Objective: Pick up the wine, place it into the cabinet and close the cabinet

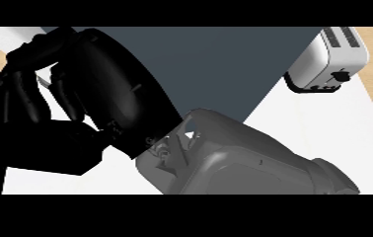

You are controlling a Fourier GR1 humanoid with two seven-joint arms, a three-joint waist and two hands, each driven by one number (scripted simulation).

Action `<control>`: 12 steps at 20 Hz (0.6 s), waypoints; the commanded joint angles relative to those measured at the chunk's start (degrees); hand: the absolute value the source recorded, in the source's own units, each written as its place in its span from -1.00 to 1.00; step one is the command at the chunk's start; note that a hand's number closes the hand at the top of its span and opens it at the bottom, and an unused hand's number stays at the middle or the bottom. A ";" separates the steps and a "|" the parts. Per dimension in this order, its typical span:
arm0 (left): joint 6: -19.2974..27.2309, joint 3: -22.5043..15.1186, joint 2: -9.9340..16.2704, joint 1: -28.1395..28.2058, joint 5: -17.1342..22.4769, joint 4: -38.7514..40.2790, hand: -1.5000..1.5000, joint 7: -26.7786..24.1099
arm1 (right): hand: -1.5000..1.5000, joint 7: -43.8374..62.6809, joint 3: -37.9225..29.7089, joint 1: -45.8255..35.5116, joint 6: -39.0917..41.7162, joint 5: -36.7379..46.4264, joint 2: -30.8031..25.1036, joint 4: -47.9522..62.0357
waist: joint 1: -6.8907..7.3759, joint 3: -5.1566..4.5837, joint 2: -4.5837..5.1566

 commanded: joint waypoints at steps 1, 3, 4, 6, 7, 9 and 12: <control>-1.14 0.27 -1.77 0.30 -2.05 2.31 -1.00 -1.23 | 1.00 -5.58 -5.44 -2.72 5.88 -0.19 -0.80 9.73 | -0.58 0.05 0.06; -1.51 1.96 -2.12 -0.95 -0.95 3.55 -1.00 0.03 | 1.00 -7.27 -6.99 -3.26 6.06 -0.95 0.21 13.27 | -0.75 0.05 0.00; 0.17 -0.92 -3.28 -2.25 -2.81 2.77 -1.00 0.67 | 1.00 -9.85 -8.59 -1.49 7.73 -1.08 -0.55 14.25 | -1.08 0.08 0.07; -0.04 1.02 -1.87 -0.80 -1.76 -0.37 -1.00 2.38 | 1.00 -12.47 -11.91 -3.86 10.68 -2.24 -0.80 20.79 | -0.38 0.08 0.08; 3.43 1.60 -1.68 -2.24 -1.64 -3.79 -1.00 5.42 | 1.00 -12.05 -8.97 -2.07 7.95 -1.17 0.21 18.50 | -0.79 0.12 -0.11; 1.45 1.95 -1.44 -3.26 -1.88 -1.55 -1.00 4.54 | 1.00 -14.72 -13.79 -6.41 11.36 -2.47 0.13 26.84 | -0.12 0.07 0.18; 0.21 1.11 -2.20 -3.65 -2.82 1.09 -1.00 3.90 | 1.00 -16.69 -13.53 -4.79 12.21 -3.28 -2.53 26.66 | -0.73 0.07 0.33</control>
